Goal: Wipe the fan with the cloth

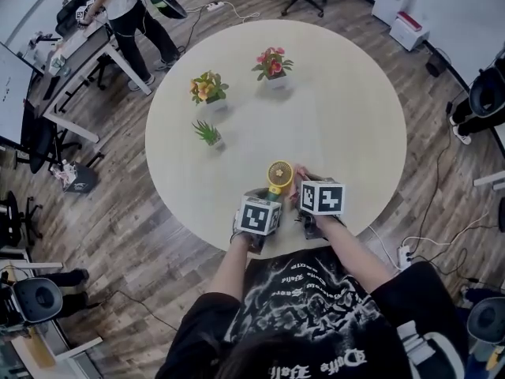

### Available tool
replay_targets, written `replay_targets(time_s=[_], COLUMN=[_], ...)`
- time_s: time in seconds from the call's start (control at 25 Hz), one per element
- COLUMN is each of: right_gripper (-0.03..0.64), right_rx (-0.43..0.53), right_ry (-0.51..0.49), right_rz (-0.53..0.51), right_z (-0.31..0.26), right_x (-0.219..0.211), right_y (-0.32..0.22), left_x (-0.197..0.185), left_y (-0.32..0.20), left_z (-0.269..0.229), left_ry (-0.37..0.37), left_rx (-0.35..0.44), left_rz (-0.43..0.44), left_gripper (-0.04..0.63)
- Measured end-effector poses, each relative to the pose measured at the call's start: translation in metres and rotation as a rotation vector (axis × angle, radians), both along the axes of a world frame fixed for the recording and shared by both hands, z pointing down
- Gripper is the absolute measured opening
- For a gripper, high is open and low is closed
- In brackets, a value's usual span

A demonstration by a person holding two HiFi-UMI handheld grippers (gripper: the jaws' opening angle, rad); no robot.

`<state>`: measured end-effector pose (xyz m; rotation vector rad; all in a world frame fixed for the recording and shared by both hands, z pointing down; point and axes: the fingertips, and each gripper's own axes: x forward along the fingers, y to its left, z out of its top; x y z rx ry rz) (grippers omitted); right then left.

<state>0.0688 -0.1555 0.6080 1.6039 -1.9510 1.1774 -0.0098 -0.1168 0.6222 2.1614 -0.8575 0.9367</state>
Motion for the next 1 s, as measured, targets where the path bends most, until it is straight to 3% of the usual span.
replay_targets(time_s=[0.12,0.28,0.4,0.6,0.8,1.0], right_gripper=[0.046,0.048,0.048,0.046,0.044,0.043], right_rx=[0.036,0.078,0.049,0.044,0.047,-0.008], right_ry=[0.059,0.047,0.046,0.021,-0.048,-0.127], right_rz=[-0.088,-0.238,-0.315,-0.426,-0.535,-0.626], right_z=[-0.001,-0.007,0.0,0.01,0.012,0.018], right_x=[-0.009,-0.031,-0.039,-0.047,-0.055,-0.056], right_y=[0.003,0.009,0.015,0.022,0.031,0.038], left_x=[0.0,0.003,0.008,0.01,0.006,0.009], left_y=[-0.008,-0.005,0.002,0.013,0.017,0.02], left_z=[0.006,0.01,0.007,-0.001,-0.002,0.002], left_ry=[-0.094,-0.188,-0.122,-0.002,0.138,0.143], left_rx=[0.07,0.15,0.142,0.065,-0.017,0.001], left_rz=[0.03,0.097,0.13,0.209,0.081,0.109], left_gripper=[0.186,0.215,0.235,0.252,0.252,0.26])
